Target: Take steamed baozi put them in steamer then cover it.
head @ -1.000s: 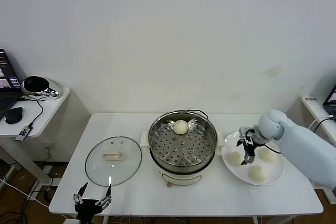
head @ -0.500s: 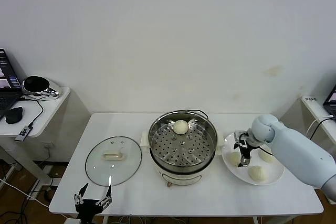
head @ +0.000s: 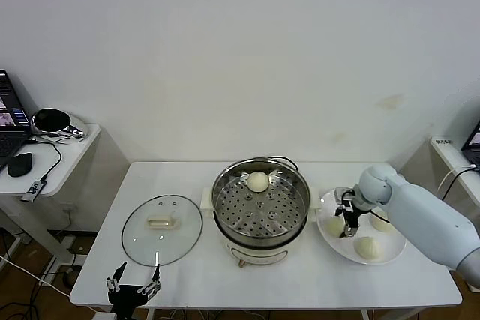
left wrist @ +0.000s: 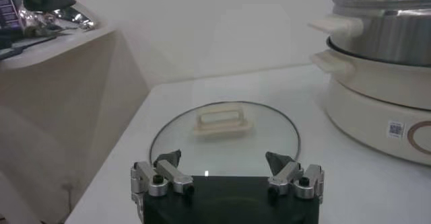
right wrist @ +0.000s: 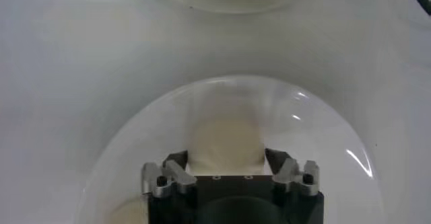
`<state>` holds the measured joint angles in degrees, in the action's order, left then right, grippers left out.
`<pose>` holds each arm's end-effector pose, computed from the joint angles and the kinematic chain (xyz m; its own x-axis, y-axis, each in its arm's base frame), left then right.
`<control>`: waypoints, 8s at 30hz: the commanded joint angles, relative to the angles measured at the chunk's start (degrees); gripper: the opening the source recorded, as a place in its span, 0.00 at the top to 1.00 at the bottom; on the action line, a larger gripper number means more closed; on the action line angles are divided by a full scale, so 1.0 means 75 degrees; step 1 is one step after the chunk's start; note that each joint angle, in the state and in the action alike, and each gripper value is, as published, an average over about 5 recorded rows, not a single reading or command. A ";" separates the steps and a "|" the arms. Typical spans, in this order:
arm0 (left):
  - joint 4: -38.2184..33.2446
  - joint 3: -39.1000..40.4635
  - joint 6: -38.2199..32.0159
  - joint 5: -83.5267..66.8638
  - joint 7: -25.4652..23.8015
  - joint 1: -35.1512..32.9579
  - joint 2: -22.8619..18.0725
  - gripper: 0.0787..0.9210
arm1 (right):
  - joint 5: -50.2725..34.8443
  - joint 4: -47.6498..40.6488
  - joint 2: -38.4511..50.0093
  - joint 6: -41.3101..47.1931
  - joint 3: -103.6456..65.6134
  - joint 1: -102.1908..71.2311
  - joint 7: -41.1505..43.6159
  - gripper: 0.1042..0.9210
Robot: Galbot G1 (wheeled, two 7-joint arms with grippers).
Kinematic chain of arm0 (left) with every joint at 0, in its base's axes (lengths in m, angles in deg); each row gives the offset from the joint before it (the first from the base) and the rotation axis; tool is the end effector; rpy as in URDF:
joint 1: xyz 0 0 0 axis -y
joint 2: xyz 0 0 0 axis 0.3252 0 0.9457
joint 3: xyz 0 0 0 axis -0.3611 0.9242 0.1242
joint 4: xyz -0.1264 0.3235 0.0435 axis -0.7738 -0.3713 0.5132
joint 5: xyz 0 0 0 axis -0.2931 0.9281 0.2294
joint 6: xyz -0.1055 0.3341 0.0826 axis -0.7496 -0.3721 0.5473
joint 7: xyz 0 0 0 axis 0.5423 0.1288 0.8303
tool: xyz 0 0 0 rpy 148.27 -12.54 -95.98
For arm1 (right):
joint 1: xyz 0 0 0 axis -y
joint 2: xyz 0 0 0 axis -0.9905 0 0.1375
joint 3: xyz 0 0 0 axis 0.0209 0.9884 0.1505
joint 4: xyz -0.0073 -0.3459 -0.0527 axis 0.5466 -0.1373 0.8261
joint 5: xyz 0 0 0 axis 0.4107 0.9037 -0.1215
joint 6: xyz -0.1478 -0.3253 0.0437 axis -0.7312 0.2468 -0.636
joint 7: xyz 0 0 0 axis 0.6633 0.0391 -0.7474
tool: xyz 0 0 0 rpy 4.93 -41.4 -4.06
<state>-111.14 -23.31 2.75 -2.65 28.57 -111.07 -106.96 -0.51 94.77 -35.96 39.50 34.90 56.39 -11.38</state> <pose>0.1276 0.0708 -0.3335 -0.9205 -0.0433 0.3882 0.0135 0.9897 0.1426 0.5207 -0.1473 -0.2415 -0.1403 -0.0857 0.9864 -0.9900 0.0279 -0.1384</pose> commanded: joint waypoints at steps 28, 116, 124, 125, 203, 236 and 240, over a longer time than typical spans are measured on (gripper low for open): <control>-0.0609 -0.0192 -0.0050 0.0194 0.0248 0.0253 -0.0126 0.12 | -0.4832 0.1605 -0.1906 0.2242 0.4323 0.6089 0.0858 0.37; -0.0823 0.0150 0.0143 0.0472 0.0081 0.0082 -0.0610 0.12 | -0.0751 0.2302 0.2852 -0.0155 0.0533 0.0271 0.1074 0.12; -0.0786 0.0168 0.0150 0.0603 0.0074 0.0057 -0.0669 0.12 | -0.0499 0.1810 0.2392 -0.0280 0.0566 0.0113 0.0901 0.12; -0.0783 0.0172 0.0152 0.0615 0.0070 0.0061 -0.0668 0.12 | -0.0481 0.1777 0.2347 -0.0290 0.0573 0.0106 0.0907 0.12; -0.0479 0.0480 0.0175 0.0811 0.0119 0.0489 -0.0663 0.12 | -0.2803 0.1201 0.0516 -0.0328 0.2722 0.5033 0.1371 0.44; -0.0747 0.0276 -0.0037 0.0898 0.0300 0.0197 -0.0940 0.12 | -0.0784 0.2070 -0.2138 -0.8466 0.3792 0.4903 0.1001 0.42; -0.0759 0.0282 -0.0037 0.0876 0.0297 0.0190 -0.0941 0.12 | -0.0771 0.2206 -0.2070 -0.8463 0.3977 0.4708 0.1001 0.42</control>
<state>-116.76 -21.22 2.48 3.94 30.82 -109.61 -113.85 -10.77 107.60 -50.00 -16.82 60.96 92.60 -2.51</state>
